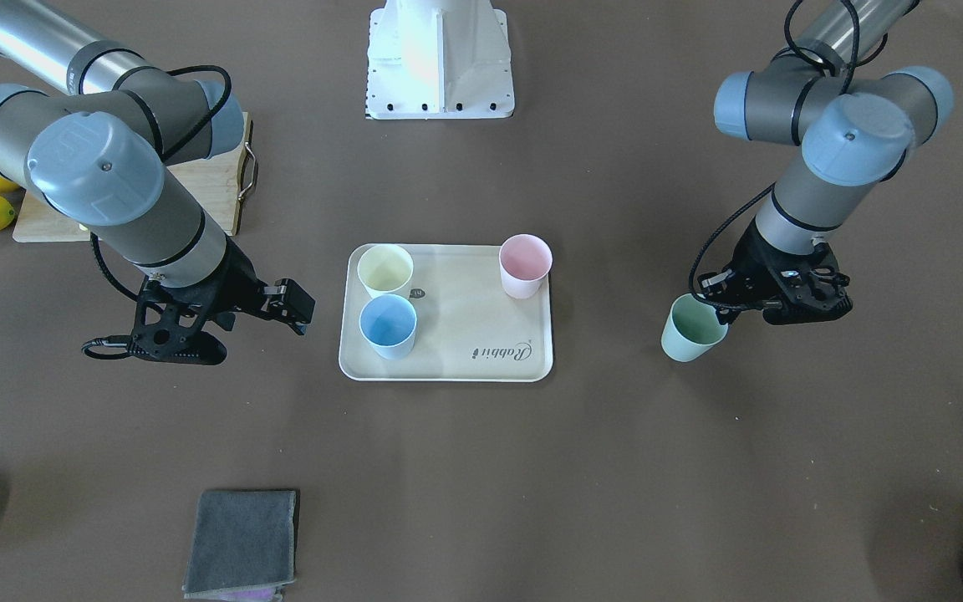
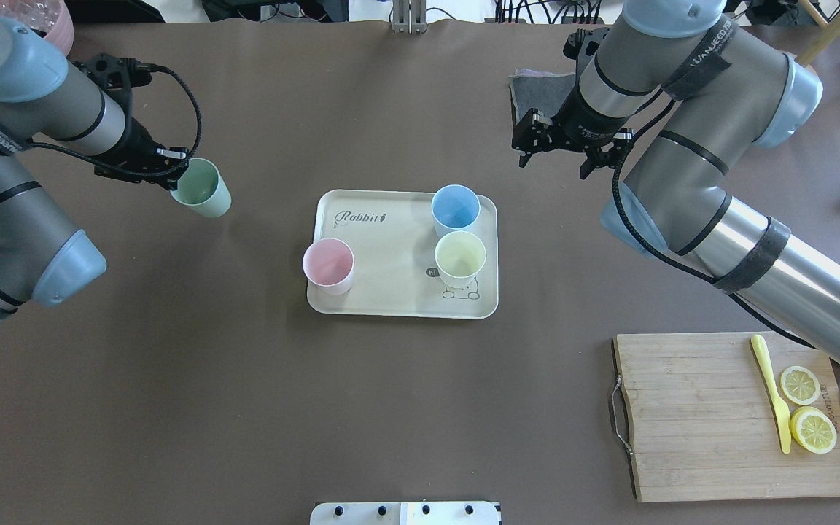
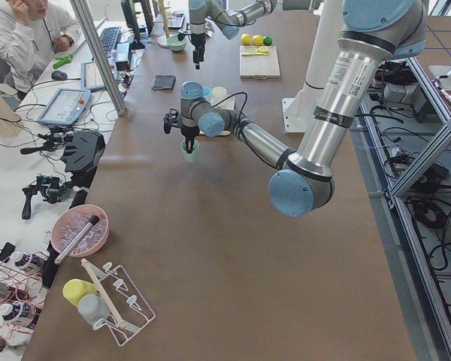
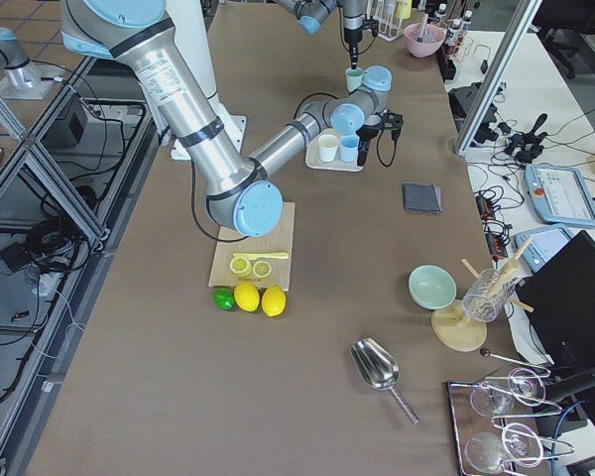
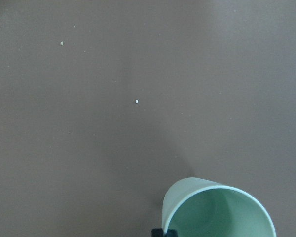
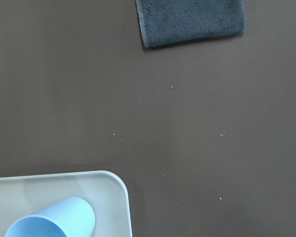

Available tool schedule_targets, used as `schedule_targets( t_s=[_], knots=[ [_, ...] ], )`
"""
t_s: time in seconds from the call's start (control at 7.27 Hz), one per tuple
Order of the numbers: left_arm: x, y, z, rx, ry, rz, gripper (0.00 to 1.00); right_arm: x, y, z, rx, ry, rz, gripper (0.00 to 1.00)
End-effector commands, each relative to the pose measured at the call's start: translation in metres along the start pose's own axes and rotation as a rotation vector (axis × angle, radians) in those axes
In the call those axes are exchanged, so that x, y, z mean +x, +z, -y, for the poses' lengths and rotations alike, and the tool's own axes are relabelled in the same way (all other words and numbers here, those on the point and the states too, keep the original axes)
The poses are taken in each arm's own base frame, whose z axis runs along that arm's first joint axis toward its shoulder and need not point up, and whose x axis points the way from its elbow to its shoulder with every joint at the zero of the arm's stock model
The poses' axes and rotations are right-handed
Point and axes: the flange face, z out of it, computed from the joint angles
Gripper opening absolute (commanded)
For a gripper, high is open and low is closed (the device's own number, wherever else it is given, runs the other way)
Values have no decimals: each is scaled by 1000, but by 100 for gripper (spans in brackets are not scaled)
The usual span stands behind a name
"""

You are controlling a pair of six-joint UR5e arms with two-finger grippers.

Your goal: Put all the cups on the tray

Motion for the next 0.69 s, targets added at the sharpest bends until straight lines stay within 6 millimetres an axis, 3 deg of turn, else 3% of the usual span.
schedule_targets(
  t_s=[0.0, 0.41, 0.55],
  knots=[
    [64, -12, -8, -23, -53, -69, 0, 12, -5, 1, 9, 7, 0, 100],
    [152, -11, -15, -63, -112, -74, 0, 24, -7, -4, 11, 0, -1, 100],
    [171, -11, -10, -66, -136, -78, 0, 29, -5, -5, 10, 4, -6, 100]
  ],
)
